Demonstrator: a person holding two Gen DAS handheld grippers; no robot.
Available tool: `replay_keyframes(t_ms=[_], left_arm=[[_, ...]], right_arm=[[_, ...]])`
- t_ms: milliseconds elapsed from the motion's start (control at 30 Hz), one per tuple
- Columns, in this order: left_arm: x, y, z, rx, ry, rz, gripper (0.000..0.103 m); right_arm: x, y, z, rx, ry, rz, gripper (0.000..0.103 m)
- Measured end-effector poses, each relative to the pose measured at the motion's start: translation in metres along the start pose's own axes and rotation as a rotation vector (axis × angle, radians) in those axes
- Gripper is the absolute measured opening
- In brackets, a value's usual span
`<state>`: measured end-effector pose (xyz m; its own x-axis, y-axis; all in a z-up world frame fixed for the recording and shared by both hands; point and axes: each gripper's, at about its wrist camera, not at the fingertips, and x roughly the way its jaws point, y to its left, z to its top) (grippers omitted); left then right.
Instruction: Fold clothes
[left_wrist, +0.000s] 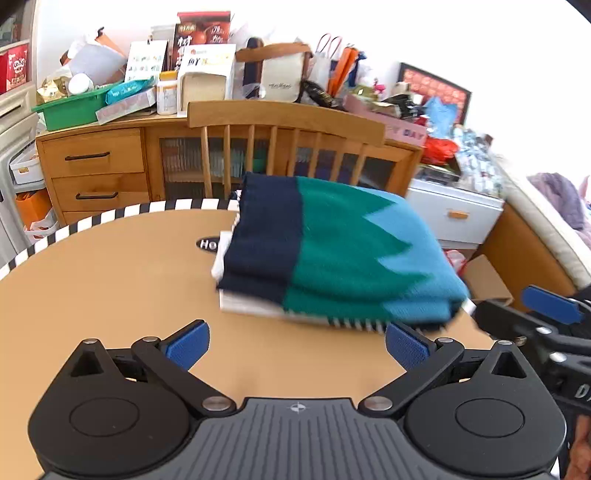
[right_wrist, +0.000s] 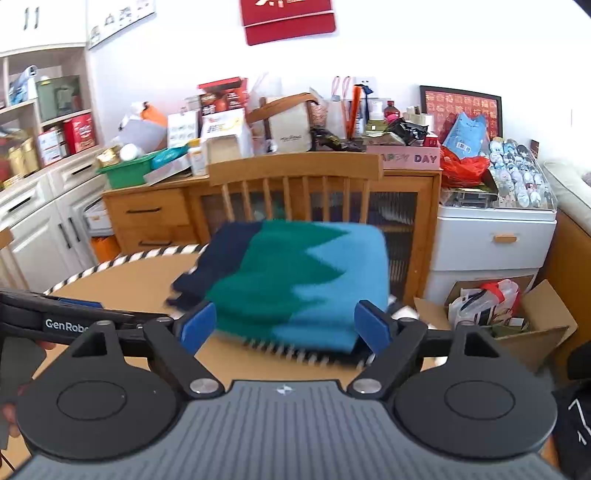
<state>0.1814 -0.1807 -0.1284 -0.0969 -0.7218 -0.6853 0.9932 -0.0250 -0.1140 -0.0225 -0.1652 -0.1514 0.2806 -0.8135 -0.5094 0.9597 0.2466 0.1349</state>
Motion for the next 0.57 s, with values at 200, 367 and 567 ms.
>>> replay_keyframes(t_ms=[200, 367, 567], left_arm=[[-0.030, -0.004, -0.019, 0.007, -0.014, 0.049, 0.102], [-0.042, -0.006, -0.014, -0.004, -0.021, 0.036, 0.102], [-0.044, -0.005, -0.008, -0.011, -0.021, 0.011, 0.102]], right_arm=[[-0.018, 0.014, -0.006, 0.042, 0.036, -0.027, 0.088], [-0.026, 0.014, -0.005, 0.066, 0.042, -0.038, 0.090], [-0.026, 0.011, -0.003, 0.090, 0.049, -0.043, 0.091]])
